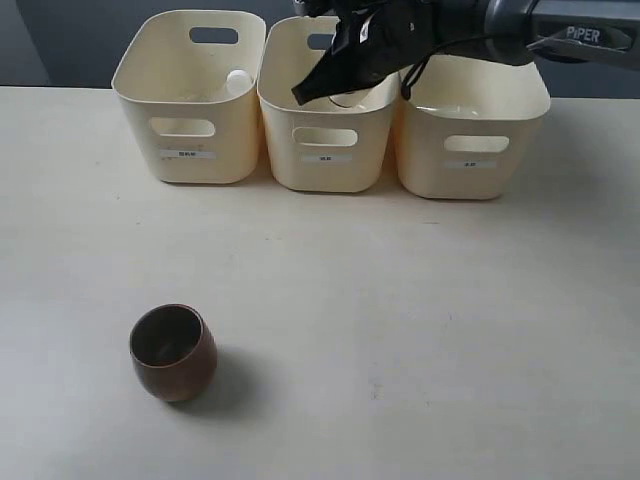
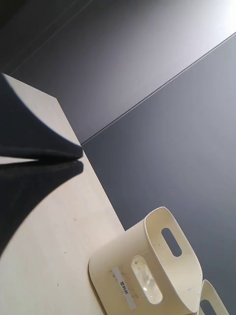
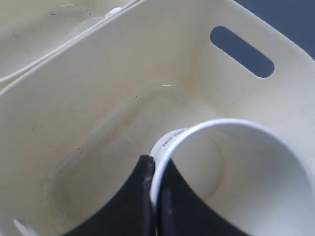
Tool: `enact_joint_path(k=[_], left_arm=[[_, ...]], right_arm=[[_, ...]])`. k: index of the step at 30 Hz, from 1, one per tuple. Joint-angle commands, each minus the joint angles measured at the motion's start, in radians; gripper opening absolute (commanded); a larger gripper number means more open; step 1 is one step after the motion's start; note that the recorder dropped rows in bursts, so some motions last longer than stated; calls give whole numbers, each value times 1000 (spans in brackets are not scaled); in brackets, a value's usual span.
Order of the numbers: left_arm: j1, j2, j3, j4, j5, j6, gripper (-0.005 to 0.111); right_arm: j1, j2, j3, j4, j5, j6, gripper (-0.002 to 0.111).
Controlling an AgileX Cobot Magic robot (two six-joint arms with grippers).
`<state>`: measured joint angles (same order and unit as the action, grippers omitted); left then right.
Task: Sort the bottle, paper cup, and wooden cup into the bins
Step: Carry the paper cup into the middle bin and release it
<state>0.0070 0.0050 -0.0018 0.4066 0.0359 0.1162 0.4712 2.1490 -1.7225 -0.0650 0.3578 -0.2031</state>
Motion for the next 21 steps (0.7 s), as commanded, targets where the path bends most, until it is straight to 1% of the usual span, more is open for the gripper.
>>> enact_joint_path(k=[1,6,8,10,11,14,16,18,21], left_arm=[[0,-5,2,-9,-6,-2,0],[0,-5,2,-9,-6,-2,0],[0,-5,2,-9,-6,-2,0],[0,-5,2,-9,-6,-2,0],[0,-5,2,-9,-6,-2,0],[0,-5,2,-9,-6,-2,0],[0,-5,2,-9,-6,-2,0],[0,-5,2,-9,-6,-2,0],[0,-5,2,-9,-6,-2,0]], right_arm=[[-6,22,-8,11,17,-26,-1],[-6,22,-8,15,20,-28,0],[-6,22,-8,15,26,-28,7],[-6,22,-8,15,34,-28,18],[-6,22,-8,15,36,-28,26],[-6,22,-8,26,31,-28,42],[-6,22,-8,34,21,-28,48],[-6,22,-8,49,12,-25,52],[-6,20,-8,51,8,-25,53]])
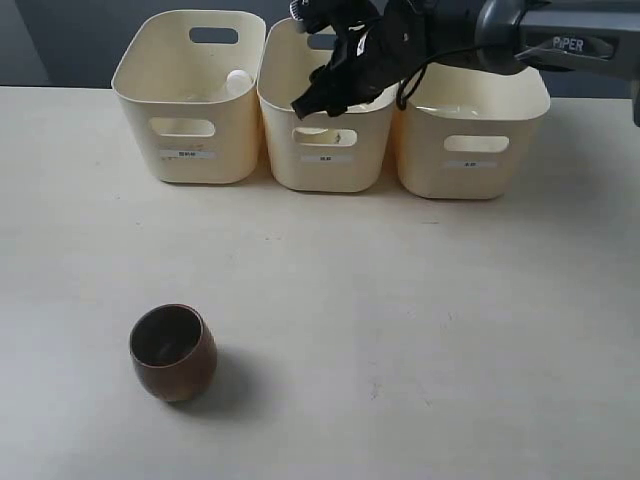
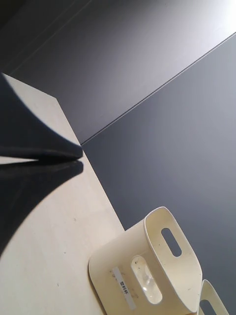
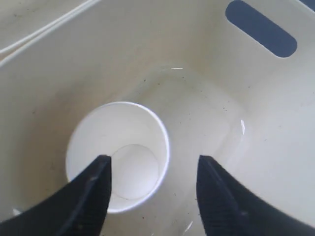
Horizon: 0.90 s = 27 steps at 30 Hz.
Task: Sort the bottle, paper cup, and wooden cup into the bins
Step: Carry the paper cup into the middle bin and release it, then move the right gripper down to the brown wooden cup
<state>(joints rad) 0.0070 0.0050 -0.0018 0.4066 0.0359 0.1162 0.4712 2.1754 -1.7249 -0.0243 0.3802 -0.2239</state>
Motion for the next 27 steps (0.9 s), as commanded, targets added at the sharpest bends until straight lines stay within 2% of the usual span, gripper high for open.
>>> enact_joint_path(k=[1,7,13,16,21,27], left_arm=[[0,-5,2,-9,-6,-2,0],[0,-5,2,-9,-6,-2,0],[0,-5,2,-9,-6,-2,0],[0,-5,2,-9,-6,-2,0],[0,-5,2,-9,-6,-2,0],[0,-5,2,-9,-6,-2,0]], right_arm=[[-6,-6,-5,10,-14,-5,53],[-1,-57,-5,11,20,-5,53],[8,-173,-5,14,168,-46,53],[34,-229,-5,100,286,-173,53],[85,-302,-5,369,484,-425,53],[175,-315,-5,569,721,-568,53]])
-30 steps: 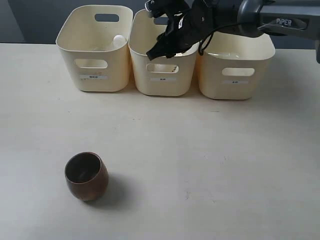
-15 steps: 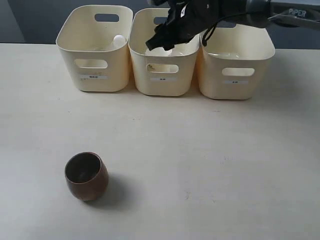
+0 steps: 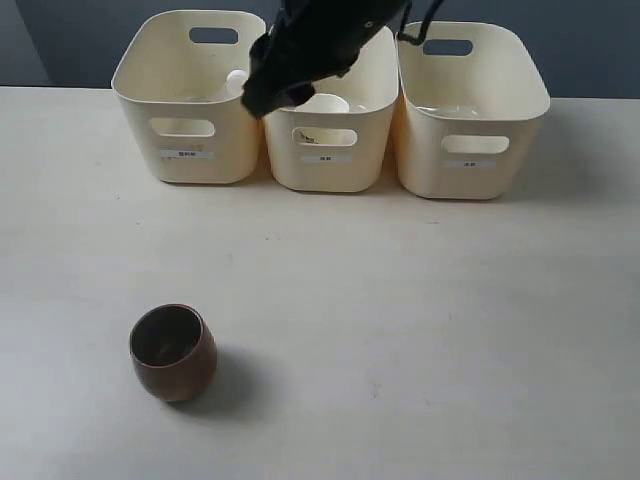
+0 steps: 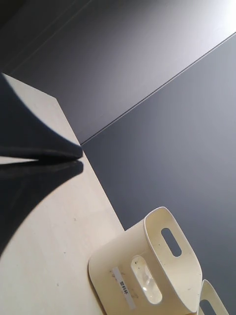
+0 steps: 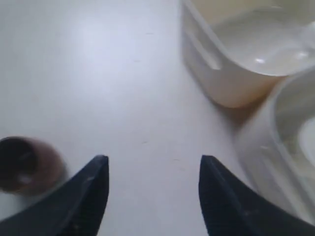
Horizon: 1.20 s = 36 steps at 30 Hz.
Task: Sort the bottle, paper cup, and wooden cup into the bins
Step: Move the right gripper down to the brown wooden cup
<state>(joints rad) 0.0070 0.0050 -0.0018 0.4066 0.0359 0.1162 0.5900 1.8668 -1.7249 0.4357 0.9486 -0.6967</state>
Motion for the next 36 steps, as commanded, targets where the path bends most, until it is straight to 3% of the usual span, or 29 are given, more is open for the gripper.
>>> enact_joint_path(k=[1,16,36], left_arm=[[0,-5,2,-9,-6,-2,0],[0,-5,2,-9,-6,-2,0],[0,-5,2,-9,-6,-2,0]], right_arm=[[80,-5,-5,108,173,-98,53],[389,157,-5,-115,229,-145,53],[406,280,-5,-140,138,-145,53]])
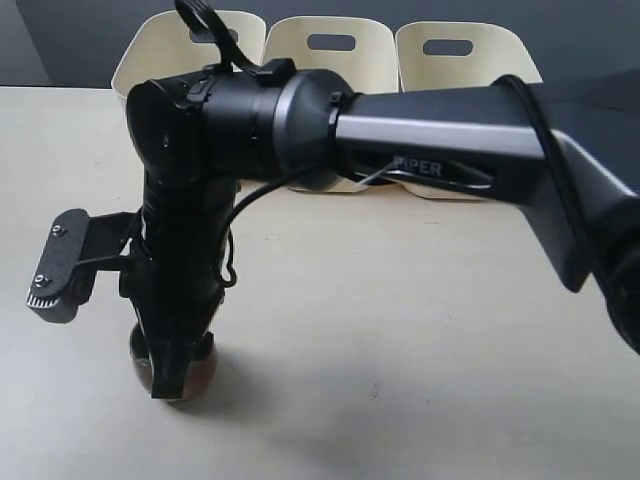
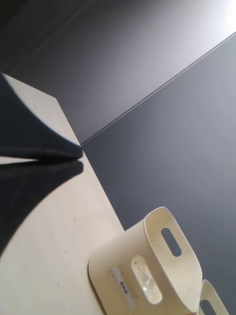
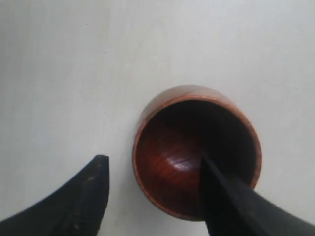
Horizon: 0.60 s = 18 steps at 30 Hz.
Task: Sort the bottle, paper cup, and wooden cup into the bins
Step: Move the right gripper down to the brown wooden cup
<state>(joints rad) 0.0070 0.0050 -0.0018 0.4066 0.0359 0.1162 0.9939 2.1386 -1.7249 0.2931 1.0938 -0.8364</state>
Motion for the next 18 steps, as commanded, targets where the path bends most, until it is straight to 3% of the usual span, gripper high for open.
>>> enact_joint_path(k=[1,18], left_arm=[[0,-5,2,-9,-6,-2,0],[0,-5,2,-9,-6,-2,0]], right_arm=[[4,9,-5,5,-7,-5,53],[6,21,-5,7,-41,-5,53]])
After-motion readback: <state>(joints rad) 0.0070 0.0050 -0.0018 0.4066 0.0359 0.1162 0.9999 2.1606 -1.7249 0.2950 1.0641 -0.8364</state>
